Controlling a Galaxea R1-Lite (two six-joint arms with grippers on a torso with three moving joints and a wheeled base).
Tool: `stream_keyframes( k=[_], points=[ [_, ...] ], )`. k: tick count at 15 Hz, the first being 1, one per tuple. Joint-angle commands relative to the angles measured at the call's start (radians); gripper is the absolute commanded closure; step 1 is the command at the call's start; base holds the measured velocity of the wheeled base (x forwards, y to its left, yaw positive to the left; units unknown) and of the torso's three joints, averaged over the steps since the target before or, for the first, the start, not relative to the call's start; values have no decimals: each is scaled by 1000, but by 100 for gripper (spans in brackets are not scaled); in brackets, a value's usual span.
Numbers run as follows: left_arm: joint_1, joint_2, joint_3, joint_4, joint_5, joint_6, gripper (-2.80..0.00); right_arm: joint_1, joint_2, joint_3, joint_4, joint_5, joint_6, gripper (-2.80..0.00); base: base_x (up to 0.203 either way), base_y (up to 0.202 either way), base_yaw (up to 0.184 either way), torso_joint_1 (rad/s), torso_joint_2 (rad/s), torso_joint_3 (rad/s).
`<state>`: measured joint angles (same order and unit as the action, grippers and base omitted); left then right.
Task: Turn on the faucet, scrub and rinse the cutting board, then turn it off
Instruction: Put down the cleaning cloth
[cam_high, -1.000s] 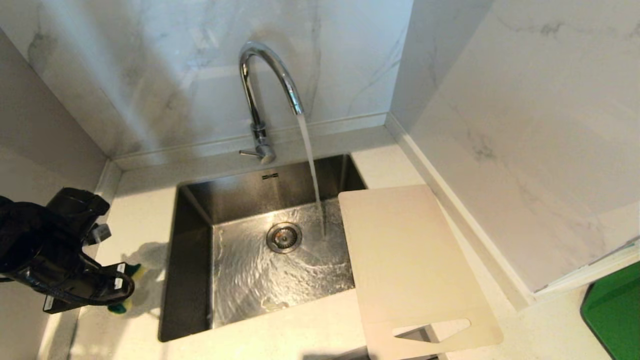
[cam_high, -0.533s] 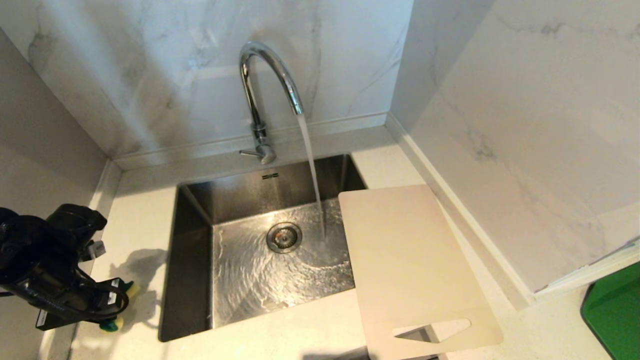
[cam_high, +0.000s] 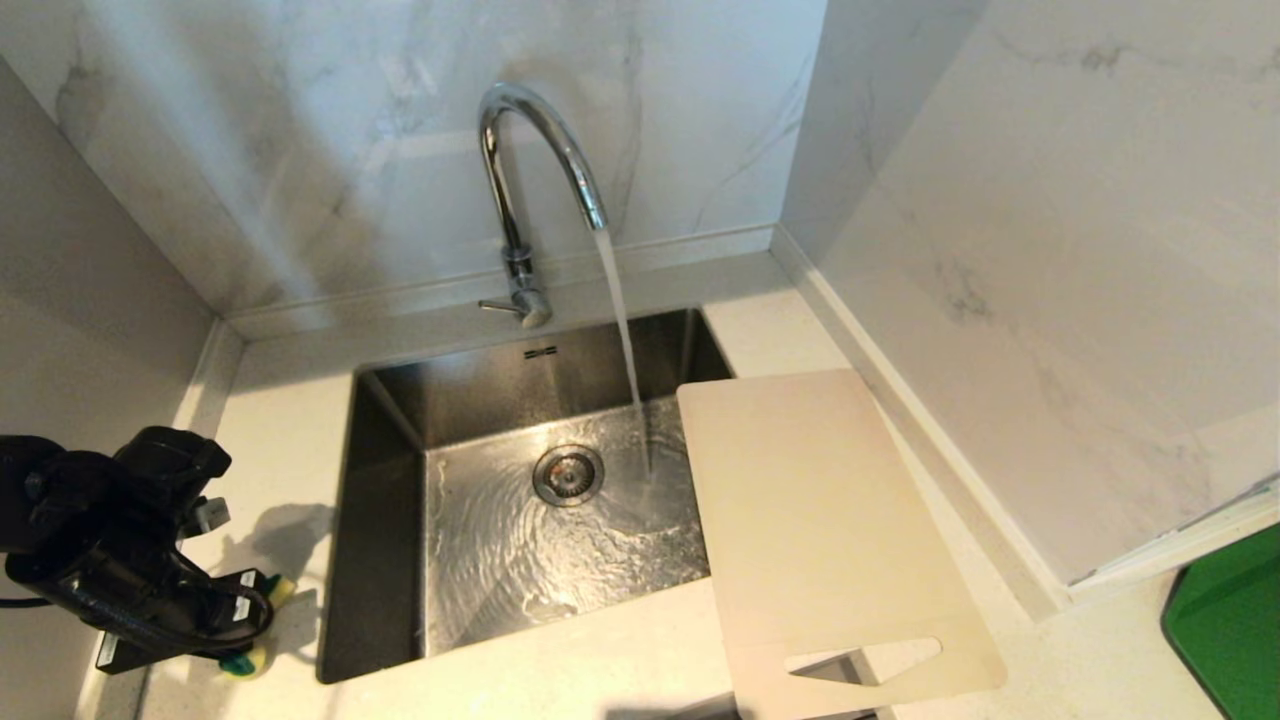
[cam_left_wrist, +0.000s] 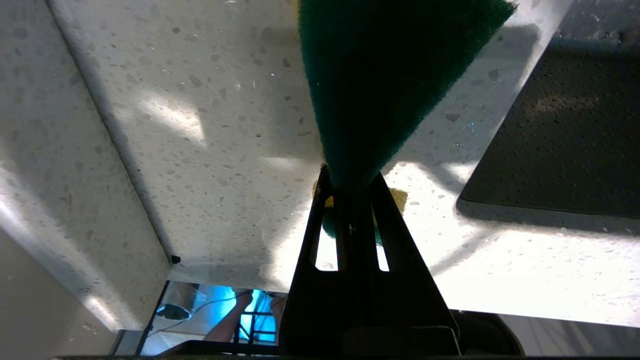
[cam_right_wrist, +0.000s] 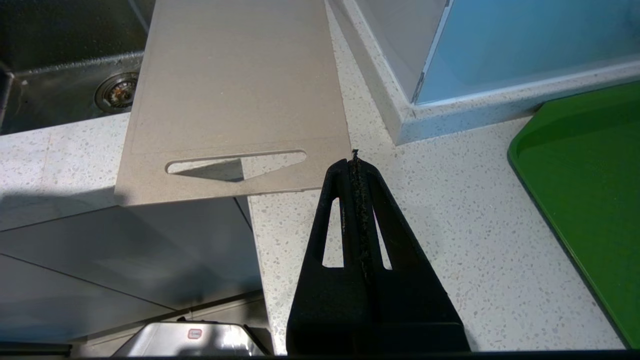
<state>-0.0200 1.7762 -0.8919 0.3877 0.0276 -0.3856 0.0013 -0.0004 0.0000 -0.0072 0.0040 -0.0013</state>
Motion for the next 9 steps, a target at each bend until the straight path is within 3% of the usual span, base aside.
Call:
stream_keyframes(
  k=[1, 9],
  points=[
    [0, 11, 2, 2, -3, -3, 0, 0, 1, 0, 0, 1, 0, 0, 0, 0, 0, 0, 0, 0],
    [0, 10, 2, 2, -3, -4, 0, 0, 1, 2, 0, 1, 0, 0, 0, 0, 0, 0, 0, 0]
  ],
)
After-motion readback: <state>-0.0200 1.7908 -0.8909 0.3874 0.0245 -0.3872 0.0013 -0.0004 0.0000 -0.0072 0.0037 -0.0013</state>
